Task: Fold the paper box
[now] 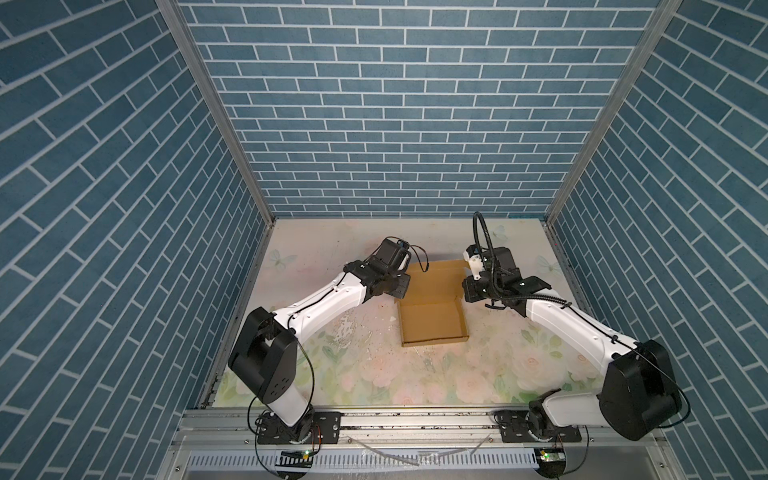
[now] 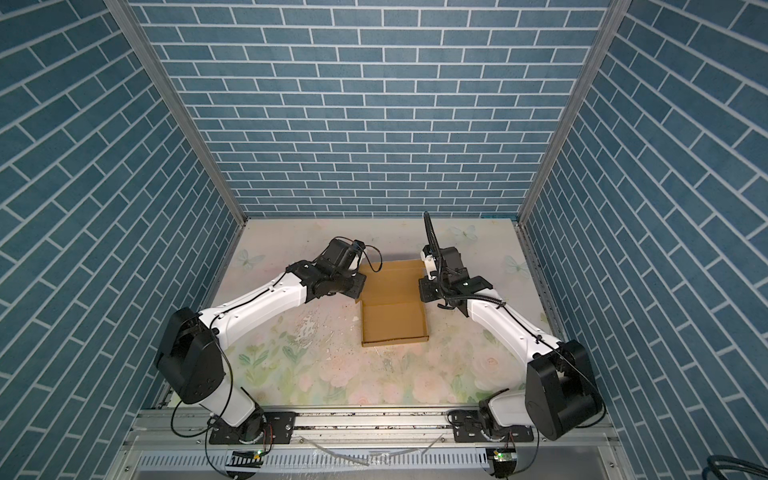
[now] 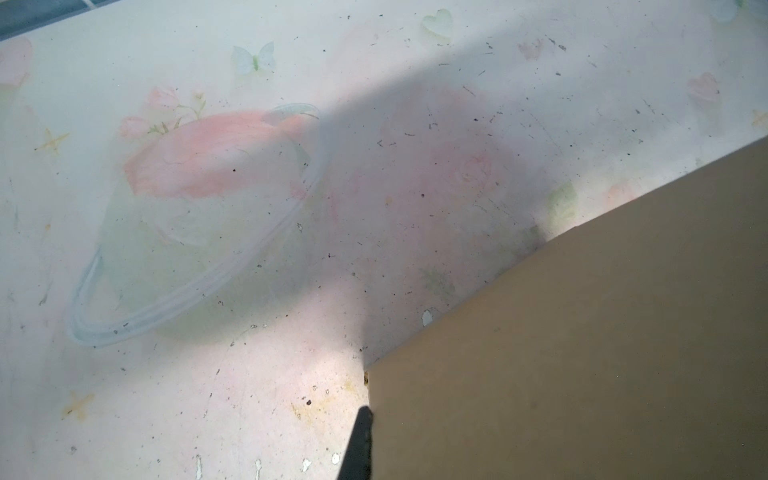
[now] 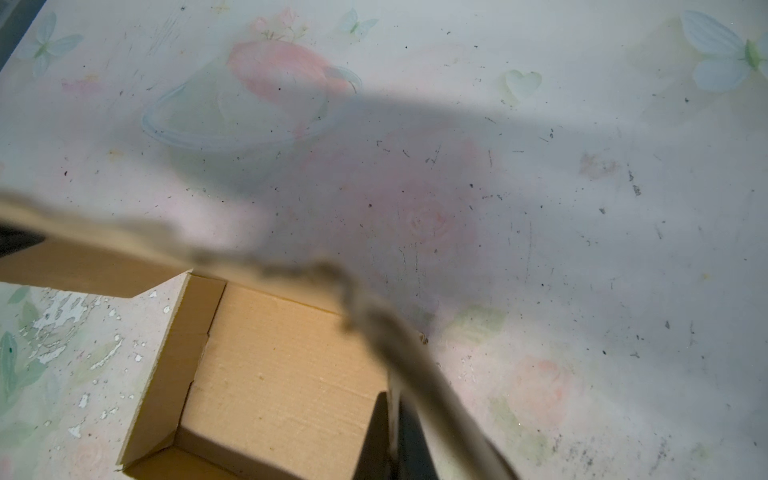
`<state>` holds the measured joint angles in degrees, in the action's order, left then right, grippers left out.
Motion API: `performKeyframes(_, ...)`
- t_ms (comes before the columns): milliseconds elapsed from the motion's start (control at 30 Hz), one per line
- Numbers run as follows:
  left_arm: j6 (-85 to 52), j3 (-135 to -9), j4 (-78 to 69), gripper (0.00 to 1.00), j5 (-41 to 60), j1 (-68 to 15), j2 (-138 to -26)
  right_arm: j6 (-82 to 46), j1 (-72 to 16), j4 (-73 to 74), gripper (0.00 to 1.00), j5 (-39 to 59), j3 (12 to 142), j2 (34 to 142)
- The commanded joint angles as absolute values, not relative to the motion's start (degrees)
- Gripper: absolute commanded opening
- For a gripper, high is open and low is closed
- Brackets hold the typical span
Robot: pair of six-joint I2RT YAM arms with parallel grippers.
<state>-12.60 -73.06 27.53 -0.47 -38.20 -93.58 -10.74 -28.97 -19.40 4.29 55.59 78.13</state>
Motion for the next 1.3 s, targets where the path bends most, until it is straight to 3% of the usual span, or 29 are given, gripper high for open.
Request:
performKeyframes(0, -14.9, -74.4, 27.2, 0.05, -1.1, -38.5, -95.1, -12.6, -32.0, -16.6, 0.03, 1.7, 54.9, 75.8)
performKeyframes(567, -20.9, -72.8, 16.6, 0.06, -6.6, -38.3, -96.4, -16.3, -35.7, -8.2, 0.03, -6.3, 50.6, 74.7)
performKeyframes(1267, -27.4, -58.7, 1.7, 0.06, -12.4, -38.6, -91.2, -22.5, -39.5, -2.6, 0.03, -12.5, 45.0, 75.5)
